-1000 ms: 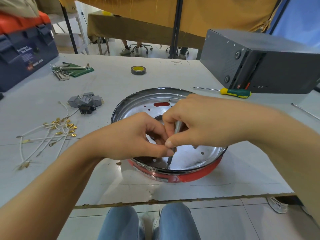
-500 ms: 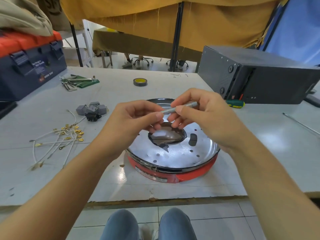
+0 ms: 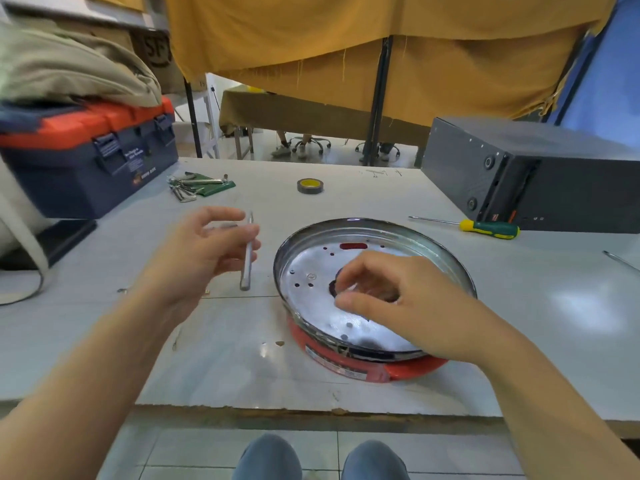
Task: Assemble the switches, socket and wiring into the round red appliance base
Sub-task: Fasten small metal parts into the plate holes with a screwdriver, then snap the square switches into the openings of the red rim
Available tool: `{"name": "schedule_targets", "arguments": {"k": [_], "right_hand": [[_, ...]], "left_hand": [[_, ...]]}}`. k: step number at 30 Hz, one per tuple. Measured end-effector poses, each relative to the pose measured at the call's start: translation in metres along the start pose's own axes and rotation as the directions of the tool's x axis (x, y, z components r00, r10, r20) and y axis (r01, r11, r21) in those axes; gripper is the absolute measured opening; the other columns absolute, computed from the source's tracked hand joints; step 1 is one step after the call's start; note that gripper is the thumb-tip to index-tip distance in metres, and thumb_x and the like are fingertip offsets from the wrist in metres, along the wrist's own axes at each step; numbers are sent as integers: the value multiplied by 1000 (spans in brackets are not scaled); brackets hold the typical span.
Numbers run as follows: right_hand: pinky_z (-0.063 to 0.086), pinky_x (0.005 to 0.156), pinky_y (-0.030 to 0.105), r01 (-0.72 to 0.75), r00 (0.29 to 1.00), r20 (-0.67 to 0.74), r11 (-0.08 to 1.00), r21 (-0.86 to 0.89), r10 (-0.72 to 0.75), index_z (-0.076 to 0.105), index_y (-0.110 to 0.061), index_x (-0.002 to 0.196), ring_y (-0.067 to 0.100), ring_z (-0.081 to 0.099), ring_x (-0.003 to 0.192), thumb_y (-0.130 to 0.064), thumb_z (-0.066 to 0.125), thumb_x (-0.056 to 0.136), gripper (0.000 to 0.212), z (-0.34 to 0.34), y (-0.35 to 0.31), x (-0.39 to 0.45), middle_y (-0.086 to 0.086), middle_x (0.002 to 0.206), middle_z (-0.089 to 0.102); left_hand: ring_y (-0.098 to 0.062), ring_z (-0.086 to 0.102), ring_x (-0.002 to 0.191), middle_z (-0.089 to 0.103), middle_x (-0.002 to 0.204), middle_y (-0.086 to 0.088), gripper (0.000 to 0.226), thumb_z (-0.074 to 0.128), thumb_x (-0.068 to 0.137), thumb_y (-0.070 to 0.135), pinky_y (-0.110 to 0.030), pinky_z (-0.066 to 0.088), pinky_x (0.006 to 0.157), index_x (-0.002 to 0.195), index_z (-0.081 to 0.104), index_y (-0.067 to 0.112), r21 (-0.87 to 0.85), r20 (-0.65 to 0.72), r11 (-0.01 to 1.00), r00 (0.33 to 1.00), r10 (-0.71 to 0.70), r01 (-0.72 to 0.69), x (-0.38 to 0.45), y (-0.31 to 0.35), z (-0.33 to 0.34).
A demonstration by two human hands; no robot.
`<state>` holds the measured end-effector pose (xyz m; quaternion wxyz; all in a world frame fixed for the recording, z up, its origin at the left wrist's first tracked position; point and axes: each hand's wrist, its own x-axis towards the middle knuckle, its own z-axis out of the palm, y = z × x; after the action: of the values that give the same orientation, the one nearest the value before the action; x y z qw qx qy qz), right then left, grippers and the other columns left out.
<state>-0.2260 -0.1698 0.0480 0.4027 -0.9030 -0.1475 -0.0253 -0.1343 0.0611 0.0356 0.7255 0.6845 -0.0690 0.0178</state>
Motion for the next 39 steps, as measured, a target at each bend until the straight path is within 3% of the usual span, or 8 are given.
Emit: {"name": "schedule_targets", "arguments": {"k": [7, 11, 18, 24, 28, 30, 32, 39], "right_hand": [[42, 80, 12, 70, 987, 160, 930, -360, -12, 57, -39, 86, -8, 50, 94, -52, 64, 79, 16, 9, 8, -21, -24, 92, 59], [44, 78, 25, 105, 993, 96, 912, -397, -72, 58, -28, 77, 0, 51, 82, -42, 64, 83, 17, 14, 11, -23, -19, 80, 54], [43, 68, 26, 172, 975, -56, 889, -424, -216, 56, -23, 72, 0, 47, 72, -31, 64, 86, 18, 22, 13, -26, -17, 71, 51], [43, 65, 15, 174, 941, -211, 914, -368, -264, 67, -15, 75, -2, 57, 78, -22, 68, 83, 11, 10, 9, -21, -17, 71, 60], [41, 62, 6, 146, 896, -391, 971, -191, -211, 62, -30, 70, -4, 57, 73, -23, 70, 82, 16, -5, 2, -14, -21, 70, 62], [38, 52, 8, 130, 861, -489, 990, -55, -140, 60, -26, 65, 2, 52, 56, -19, 69, 82, 21, -11, 1, -6, -16, 61, 59], [39, 47, 10, 144, 817, -574, 982, 119, -51, 61, -22, 62, 1, 50, 48, -14, 67, 84, 24, -18, -1, 1, -10, 55, 59], [54, 55, 26, 315, 762, -547, 540, 781, 347, 70, -16, 66, 16, 65, 56, -11, 56, 89, 27, -32, 9, 19, 4, 65, 70]], "left_hand": [[-4, 62, 59, 70, 67, 3, 4, 73, 79, 20, -14, 45, 59, 79, 69, 22, 743, 106, 666, 994, -16, -68, -3, -45, -25], [-2, 55, 67, 62, 72, 8, 16, 69, 81, 16, -5, 36, 54, 96, 70, 19, 845, 133, 517, 990, 37, -132, 4, -57, -26], [-21, 54, 86, 56, 95, -8, 23, 57, 90, 22, -25, 34, 72, 108, 70, 15, 913, 146, 361, 978, 152, -192, 8, -67, -25], [-19, 52, 94, 45, 109, -4, 35, 55, 93, 30, -25, 39, 84, 124, 59, 15, 885, 142, 412, 969, 203, -216, 1, -72, -22], [2, 60, 82, 60, 103, 7, 23, 56, 90, 37, -5, 42, 67, 109, 62, 26, 611, 131, 754, 970, 206, -243, -9, -49, 0], [3, 64, 88, 63, 112, 6, 24, 54, 90, 39, -11, 51, 74, 113, 58, 31, 281, 215, 956, 976, 21, -82, -14, -39, 16], [-3, 64, 98, 58, 123, 6, 39, 54, 89, 40, -24, 51, 90, 127, 50, 31, 126, 242, 992, 969, -53, 23, -16, -35, 28], [-9, 48, 122, 39, 136, 11, 75, 64, 82, 38, -31, 35, 104, 145, 23, 39, 6, 174, 995, 980, -98, 99, -4, -34, 42]]}}
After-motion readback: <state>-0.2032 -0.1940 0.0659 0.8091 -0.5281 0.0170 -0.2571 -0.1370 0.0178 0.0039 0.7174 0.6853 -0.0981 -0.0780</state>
